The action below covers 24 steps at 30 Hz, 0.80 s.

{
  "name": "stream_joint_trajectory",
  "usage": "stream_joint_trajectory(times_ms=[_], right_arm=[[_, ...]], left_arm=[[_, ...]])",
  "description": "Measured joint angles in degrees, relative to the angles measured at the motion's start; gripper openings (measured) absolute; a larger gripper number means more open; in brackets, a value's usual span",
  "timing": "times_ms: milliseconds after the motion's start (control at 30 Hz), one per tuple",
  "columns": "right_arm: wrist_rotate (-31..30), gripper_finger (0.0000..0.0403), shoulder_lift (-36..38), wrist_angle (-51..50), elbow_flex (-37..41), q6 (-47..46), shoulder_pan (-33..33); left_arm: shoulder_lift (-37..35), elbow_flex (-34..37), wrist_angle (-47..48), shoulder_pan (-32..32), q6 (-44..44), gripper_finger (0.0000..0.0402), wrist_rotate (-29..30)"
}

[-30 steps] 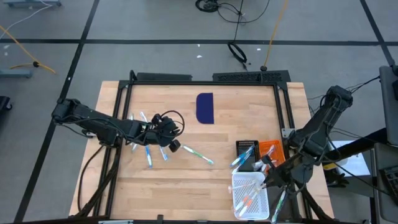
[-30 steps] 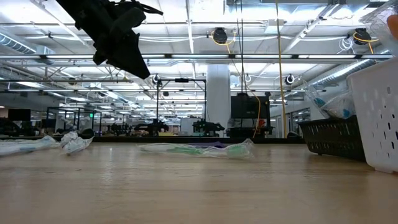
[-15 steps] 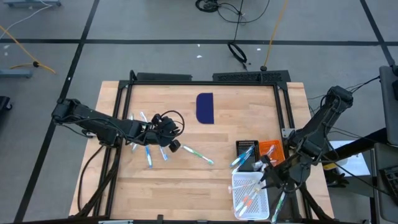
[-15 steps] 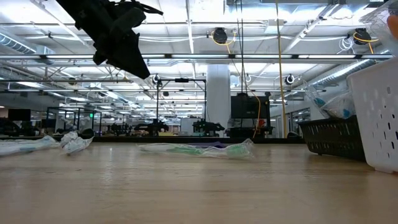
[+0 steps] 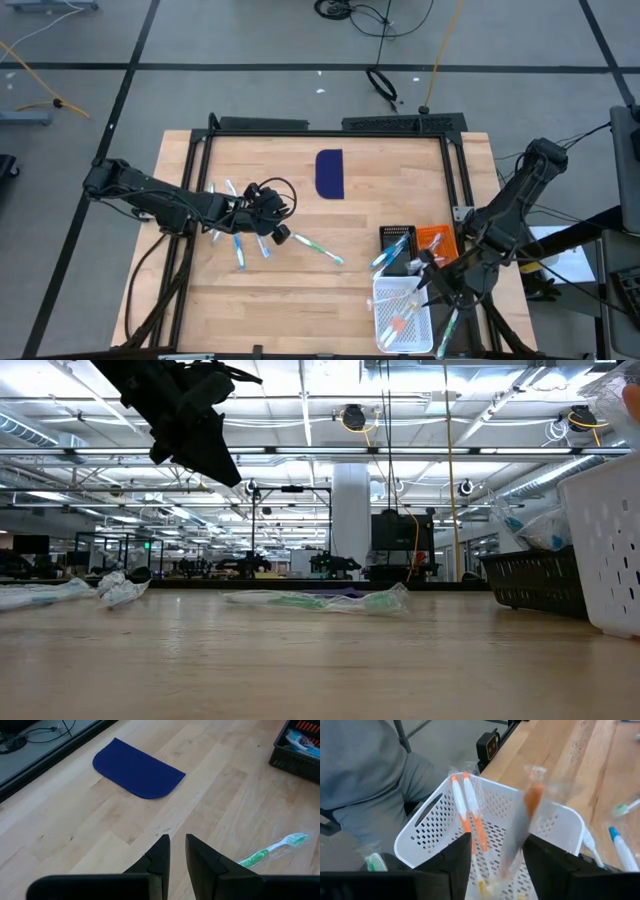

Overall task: Pick & Place Toothbrushes
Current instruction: Put the orange toothbrush into the white bin, then put the green toothbrush into the black bin

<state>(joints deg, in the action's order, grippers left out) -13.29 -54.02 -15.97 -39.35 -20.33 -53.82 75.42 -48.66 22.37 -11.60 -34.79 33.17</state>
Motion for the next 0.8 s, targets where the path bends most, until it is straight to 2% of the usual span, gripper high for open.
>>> stream_joint_trajectory(times_ms=[167,433,633,800], right_arm=[[0.04,0.0176,0.0,4.65,2.35,-0.14,0.0],[0.08,0.0173,0.13,4.23,2.42,0.22,0.0],[-0.03,0.0173,0.13,4.56,2.42,3.94,0.33],[-1.56,0.0171,0.13,4.6,2.42,6.92,2.3]], left_arm=[[0.0,0.0,0.0,0.0,0.0,0.0063,0.0],[0.0,-0.02,0.0,0.0,0.0,0.0063,0.0],[0.0,-0.02,-0.17,0.0,0.0,0.0063,0.0],[0.0,-0.02,-5.02,0.0,1.96,0.0063,-1.49]])
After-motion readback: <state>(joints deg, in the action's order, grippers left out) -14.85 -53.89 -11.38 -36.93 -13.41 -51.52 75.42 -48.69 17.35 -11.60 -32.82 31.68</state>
